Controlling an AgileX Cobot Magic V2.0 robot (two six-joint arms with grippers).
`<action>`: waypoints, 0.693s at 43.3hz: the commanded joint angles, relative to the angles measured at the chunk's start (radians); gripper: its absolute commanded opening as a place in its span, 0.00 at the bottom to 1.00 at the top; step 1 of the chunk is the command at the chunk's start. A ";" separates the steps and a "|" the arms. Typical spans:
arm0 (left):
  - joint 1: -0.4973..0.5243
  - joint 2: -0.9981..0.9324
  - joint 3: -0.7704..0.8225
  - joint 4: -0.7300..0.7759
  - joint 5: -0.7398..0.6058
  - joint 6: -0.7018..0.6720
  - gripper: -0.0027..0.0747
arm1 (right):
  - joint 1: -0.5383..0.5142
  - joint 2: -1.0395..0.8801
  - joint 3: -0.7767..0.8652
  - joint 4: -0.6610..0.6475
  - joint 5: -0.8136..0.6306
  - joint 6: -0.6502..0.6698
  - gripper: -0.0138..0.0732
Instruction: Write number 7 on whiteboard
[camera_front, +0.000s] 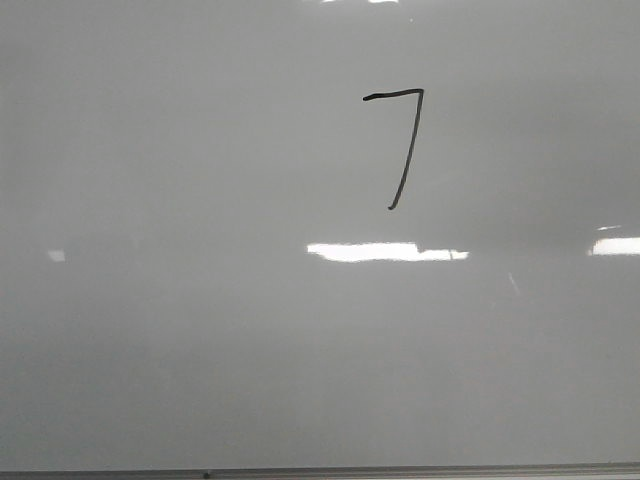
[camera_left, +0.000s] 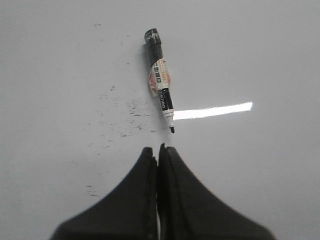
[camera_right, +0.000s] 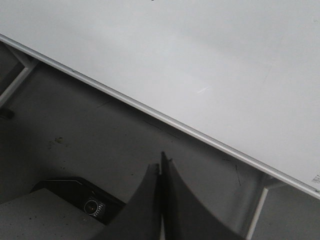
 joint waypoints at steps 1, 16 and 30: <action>0.025 -0.045 0.032 -0.013 -0.134 -0.004 0.01 | -0.004 0.007 -0.023 -0.007 -0.051 -0.004 0.02; 0.051 -0.055 0.088 -0.040 -0.204 -0.005 0.01 | -0.004 0.007 -0.023 -0.007 -0.051 -0.004 0.02; 0.018 -0.055 0.088 0.177 -0.210 -0.257 0.01 | -0.004 0.007 -0.023 -0.007 -0.051 -0.004 0.02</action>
